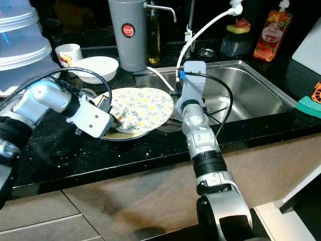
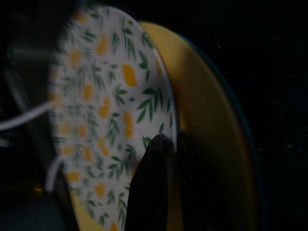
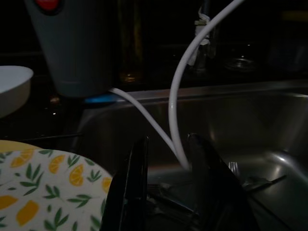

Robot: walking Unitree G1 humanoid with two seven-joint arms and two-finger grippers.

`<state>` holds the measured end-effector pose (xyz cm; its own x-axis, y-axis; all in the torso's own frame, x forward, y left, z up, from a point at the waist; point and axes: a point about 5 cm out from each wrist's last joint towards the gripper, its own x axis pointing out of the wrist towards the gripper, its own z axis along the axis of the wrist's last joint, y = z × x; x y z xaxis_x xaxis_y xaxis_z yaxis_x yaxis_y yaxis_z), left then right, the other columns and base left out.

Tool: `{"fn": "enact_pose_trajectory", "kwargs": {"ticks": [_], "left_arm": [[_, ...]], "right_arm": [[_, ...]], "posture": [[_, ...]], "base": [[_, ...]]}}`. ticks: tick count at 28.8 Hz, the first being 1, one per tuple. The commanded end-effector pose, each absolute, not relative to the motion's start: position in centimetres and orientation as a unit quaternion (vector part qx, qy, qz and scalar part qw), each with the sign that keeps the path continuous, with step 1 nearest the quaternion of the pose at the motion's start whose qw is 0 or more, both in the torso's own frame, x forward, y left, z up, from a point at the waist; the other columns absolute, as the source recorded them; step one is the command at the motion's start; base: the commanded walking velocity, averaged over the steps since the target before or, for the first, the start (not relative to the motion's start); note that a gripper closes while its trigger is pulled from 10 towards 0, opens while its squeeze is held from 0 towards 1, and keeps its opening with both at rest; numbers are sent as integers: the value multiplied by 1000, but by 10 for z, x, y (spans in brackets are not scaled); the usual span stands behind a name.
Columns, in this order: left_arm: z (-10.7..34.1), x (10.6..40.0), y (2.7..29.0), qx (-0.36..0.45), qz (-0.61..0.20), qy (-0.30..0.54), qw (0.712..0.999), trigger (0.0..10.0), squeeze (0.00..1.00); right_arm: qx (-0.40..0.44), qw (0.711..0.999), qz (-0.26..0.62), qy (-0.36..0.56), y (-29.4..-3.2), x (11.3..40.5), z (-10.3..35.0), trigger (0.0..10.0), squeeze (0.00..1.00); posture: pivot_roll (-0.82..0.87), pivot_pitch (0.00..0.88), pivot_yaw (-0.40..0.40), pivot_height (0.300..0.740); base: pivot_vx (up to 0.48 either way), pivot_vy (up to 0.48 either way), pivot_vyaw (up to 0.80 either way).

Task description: Kitchen organization

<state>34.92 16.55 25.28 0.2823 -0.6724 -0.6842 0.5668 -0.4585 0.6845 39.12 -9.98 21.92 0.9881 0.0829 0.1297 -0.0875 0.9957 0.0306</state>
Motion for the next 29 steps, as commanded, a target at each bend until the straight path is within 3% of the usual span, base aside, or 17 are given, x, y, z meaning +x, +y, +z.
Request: {"fn": "enact_pose_trajectory", "kwargs": {"ticks": [1, 10, 16, 18, 21, 22, 23, 24, 25, 27, 28, 29], "left_arm": [[239, 348, 169, 614, -610, -13, 501, 0, 0], [273, 350, 171, 630, -573, -52, 521, 0, 0], [329, 355, 179, 672, -476, -110, 556, 0, 0], [357, 356, 183, 697, -405, -151, 572, 0, 0], [368, 355, 185, 709, -369, -171, 576, 0, 0], [370, 355, 185, 713, -356, -179, 577, 510, 0], [371, 356, 184, 715, -345, -186, 579, 3294, 0], [371, 356, 184, 715, -345, -186, 579, 3294, 0], [371, 356, 184, 716, -337, -192, 580, 4510, 0], [373, 357, 182, 715, -322, -206, 586, 4353, 0], [374, 359, 181, 713, -308, -217, 591, 3255, 0], [374, 359, 181, 713, -308, -217, 591, 3255, 0]], "right_arm": [[22, 997, 38, -67, -100, 393, 221, 10000, 0], [28, 997, 31, -71, -102, 395, 222, 10000, 0], [33, 996, 22, -80, -106, 395, 225, 10000, 0], [42, 995, 7, -91, -113, 394, 228, 10000, 0], [52, 993, -11, -106, -120, 393, 231, 10000, 0], [60, 991, -24, -119, -126, 392, 235, 10000, 0], [67, 989, -36, -131, -131, 391, 238, 10000, 0], [67, 989, -36, -131, -131, 391, 238, 10000, 0], [73, 984, -54, -150, -140, 389, 243, 10000, 0], [87, 978, -68, -178, -149, 385, 250, 10000, 0], [100, 971, -73, -206, -158, 381, 259, 10000, 0], [100, 971, -73, -206, -158, 381, 259, 10000, 0]], "posture": [[80, 0, -24, 740], [82, 0, -22, 740], [82, 0, -22, 740], [89, 0, -17, 740], [93, 0, -16, 740], [93, 0, -16, 740], [93, 0, -16, 740], [93, 0, -16, 740], [92, 0, -21, 740], [87, 0, -18, 740], [87, 0, -18, 740], [87, 0, -18, 740]], "base": [[0, 0, 0], [0, 0, 0], [0, 0, 0], [0, 0, 0], [0, 0, 0], [0, 0, 0], [0, 0, 0], [0, 0, 0], [0, 0, 0], [0, 0, 0], [0, 0, 0], [0, 0, 0]]}}
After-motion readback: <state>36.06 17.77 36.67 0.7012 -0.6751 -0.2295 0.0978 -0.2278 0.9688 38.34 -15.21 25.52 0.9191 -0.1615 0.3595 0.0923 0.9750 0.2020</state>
